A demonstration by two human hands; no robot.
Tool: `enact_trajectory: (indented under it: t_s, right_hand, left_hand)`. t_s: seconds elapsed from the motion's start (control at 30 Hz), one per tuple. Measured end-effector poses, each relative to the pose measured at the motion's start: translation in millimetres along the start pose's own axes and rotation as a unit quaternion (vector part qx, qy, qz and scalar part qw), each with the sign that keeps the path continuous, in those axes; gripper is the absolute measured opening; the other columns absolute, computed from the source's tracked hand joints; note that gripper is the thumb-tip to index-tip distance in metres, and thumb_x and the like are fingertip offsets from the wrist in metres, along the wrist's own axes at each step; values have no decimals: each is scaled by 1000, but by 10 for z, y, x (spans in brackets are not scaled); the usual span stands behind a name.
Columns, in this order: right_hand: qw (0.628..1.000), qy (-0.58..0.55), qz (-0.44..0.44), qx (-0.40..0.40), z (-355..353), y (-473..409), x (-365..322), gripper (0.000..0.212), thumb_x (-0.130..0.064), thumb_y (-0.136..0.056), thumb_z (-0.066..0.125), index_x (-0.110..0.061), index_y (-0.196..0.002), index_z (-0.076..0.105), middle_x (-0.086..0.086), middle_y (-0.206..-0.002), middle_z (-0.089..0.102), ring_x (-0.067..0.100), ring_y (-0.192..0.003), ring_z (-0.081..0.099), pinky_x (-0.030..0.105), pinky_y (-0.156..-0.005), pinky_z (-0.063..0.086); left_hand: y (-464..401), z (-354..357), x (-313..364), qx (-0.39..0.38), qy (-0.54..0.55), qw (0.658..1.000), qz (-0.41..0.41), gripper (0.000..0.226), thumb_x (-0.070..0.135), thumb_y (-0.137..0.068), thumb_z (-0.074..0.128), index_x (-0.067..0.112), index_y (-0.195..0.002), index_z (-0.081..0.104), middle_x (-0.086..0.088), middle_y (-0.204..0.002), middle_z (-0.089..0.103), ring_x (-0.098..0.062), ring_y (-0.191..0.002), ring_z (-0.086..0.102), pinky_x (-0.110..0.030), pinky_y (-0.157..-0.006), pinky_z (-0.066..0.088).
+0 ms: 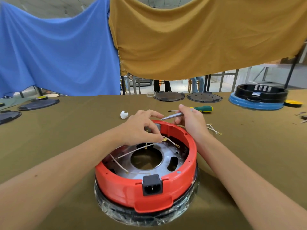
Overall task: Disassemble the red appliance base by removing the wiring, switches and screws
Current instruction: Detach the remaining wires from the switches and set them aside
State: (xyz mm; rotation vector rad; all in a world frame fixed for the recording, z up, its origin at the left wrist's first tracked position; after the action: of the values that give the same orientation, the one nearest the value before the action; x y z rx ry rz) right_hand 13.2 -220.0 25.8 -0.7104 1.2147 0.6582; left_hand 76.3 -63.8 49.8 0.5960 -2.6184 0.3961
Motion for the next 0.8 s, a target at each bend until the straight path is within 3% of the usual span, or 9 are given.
enact_trajectory:
  t_s: [0.1, 0.23, 0.4, 0.53, 0.63, 0.8]
  right_hand:
    - [1000, -2, -1, -1, -5, 2, -3, 24, -26, -101, 52, -11, -84, 59, -2, -52, 55, 17, -56, 56, 27, -53, 51]
    - [1000, -10, 3, 1, -7, 0, 1, 23, -26, -101, 52, -11, -86, 59, -2, -51, 55, 15, -52, 56, 26, -50, 51]
    - [1000, -19, -7, 5, -12, -9, -18, 24, -26, -102, 51, -11, -85, 59, -2, -50, 55, 17, -55, 57, 27, -51, 51]
    - [998, -56, 9, -10, -7, -21, 1, 20, -27, -100, 56, -11, -89, 61, -1, -52, 60, 14, -52, 61, 25, -50, 54]
    - [993, -100, 55, -40, 18, -40, 34, 15, -27, -96, 63, -12, -96, 61, 2, -64, 69, 15, -61, 68, 33, -64, 58]
    - [979, -166, 62, -97, 3, -61, 15, 10, -13, -92, 65, -10, -102, 66, 7, -92, 76, 18, -85, 73, 32, -76, 55]
  left_hand:
    - [5, -4, -1, -9, 51, 999, 0, 14, 36, -84, 74, 31, -71, 76, 30, -141, 36, -4, -134, 26, -42, -108, 28]
    - [30, -65, 19, 10, 180, 984, 8, 11, 37, -79, 72, 30, -71, 77, 21, -140, 43, 1, -124, 47, -27, -96, 36]
    - [9, -256, -67, 145, 335, 930, -32, 16, 36, -74, 65, 28, -64, 74, 18, -116, 67, -2, -113, 58, -29, -100, 37]
    - [4, -342, -221, 241, 348, 902, -85, 27, 34, -86, 63, 28, -61, 69, 17, -76, 64, -9, -92, 56, -35, -97, 40]
    - [18, -374, -292, 292, 337, 888, -113, 31, 26, -92, 60, 25, -62, 66, 12, -61, 56, -12, -78, 56, -32, -84, 47]
    - [-35, -448, -291, 287, 372, 877, -102, 26, 14, -93, 57, 15, -67, 63, 6, -64, 66, -4, -62, 58, -27, -70, 47]
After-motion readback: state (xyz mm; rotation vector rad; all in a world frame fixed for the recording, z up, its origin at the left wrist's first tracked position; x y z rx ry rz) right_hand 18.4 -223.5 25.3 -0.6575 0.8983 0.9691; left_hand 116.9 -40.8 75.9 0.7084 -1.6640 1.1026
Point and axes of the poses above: each hand's wrist, its own y-axis away from the middle knuckle, its own z-axis out of the palm, x = y × z, the point moved 5 cm from there along -y, towards the middle knuckle
